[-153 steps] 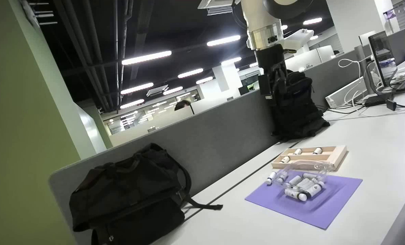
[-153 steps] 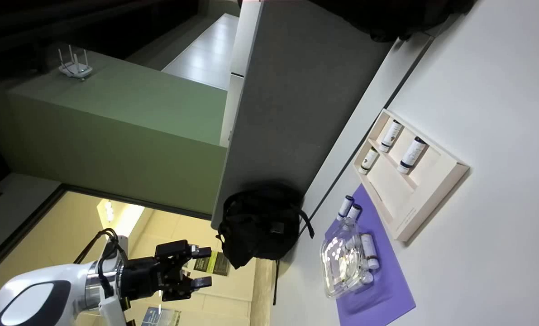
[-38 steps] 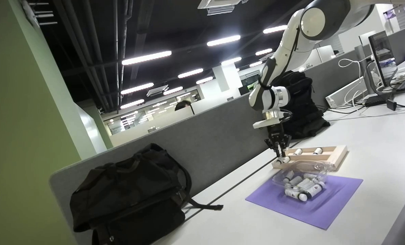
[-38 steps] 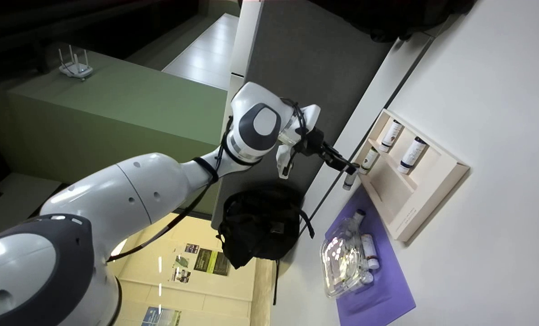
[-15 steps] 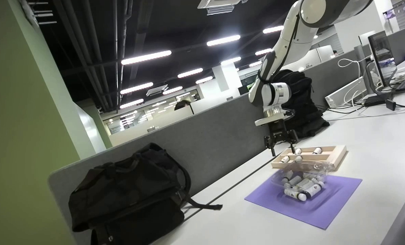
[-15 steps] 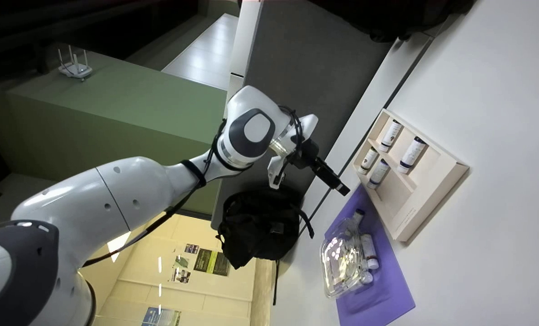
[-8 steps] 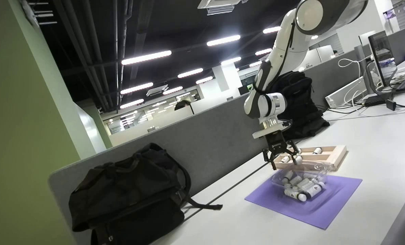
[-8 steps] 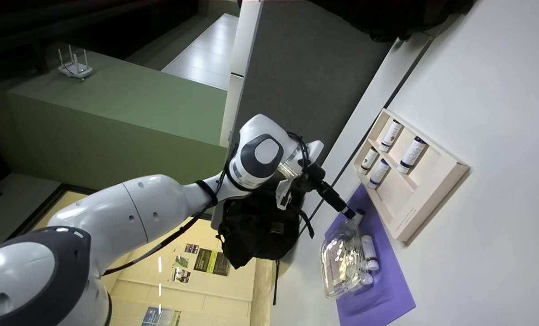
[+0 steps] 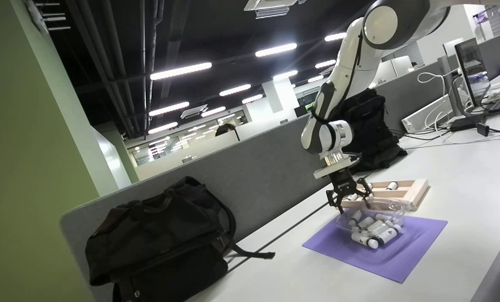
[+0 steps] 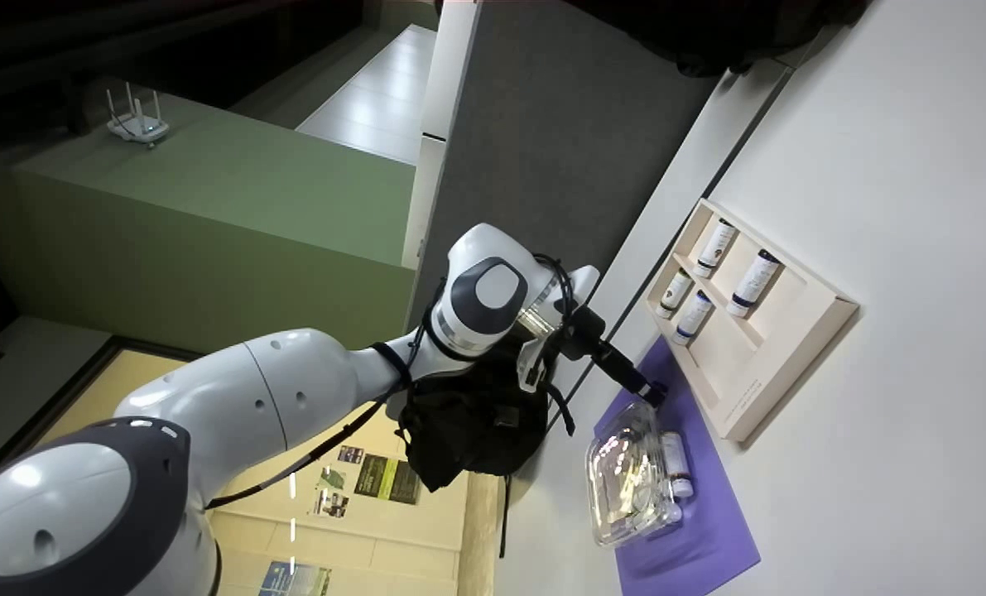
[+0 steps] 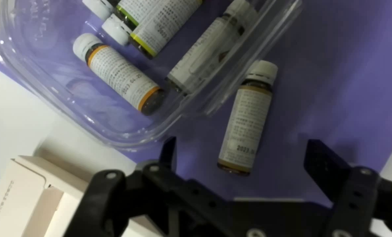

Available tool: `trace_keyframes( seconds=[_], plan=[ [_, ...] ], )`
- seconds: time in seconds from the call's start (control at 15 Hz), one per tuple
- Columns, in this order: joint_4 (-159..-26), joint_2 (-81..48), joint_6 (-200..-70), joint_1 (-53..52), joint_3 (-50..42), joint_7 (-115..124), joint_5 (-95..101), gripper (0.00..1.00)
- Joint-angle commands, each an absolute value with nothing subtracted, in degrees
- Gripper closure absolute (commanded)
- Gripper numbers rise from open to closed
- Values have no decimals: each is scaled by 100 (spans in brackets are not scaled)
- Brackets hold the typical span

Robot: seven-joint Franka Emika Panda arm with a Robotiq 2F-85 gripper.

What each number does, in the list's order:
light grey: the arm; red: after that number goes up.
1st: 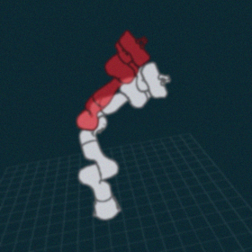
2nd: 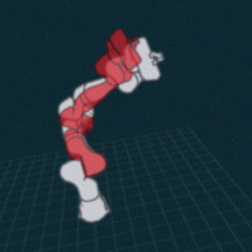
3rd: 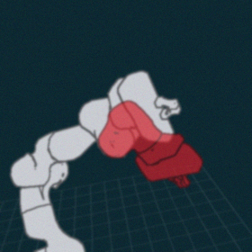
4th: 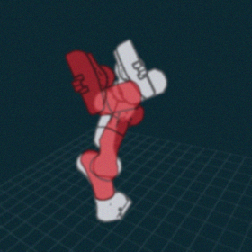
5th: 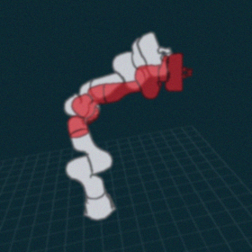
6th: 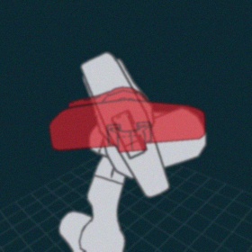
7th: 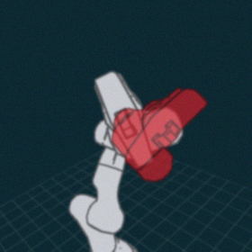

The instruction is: Pick up two bottles from the table and place them on the tray

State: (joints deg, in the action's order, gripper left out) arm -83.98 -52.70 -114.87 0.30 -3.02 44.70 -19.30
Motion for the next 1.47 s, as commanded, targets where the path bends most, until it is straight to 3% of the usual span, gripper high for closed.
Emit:
trace_keyframes(
  seconds=[0.0, 0.07, 0.13, 0.8, 1.4],
  plan=[
    [-8227, -5388, -11516, -74, -378, 4584, -1790, 0],
    [-8248, -5390, -11591, -90, -379, 4565, -1781, 25],
    [-8258, -5393, -11651, -106, -383, 4558, -1766, 25],
    [-8202, -5246, -11451, 98, -351, 4520, -1893, 87],
    [-8847, -4476, -11453, 799, -493, 4043, -2175, 88]
  ],
)
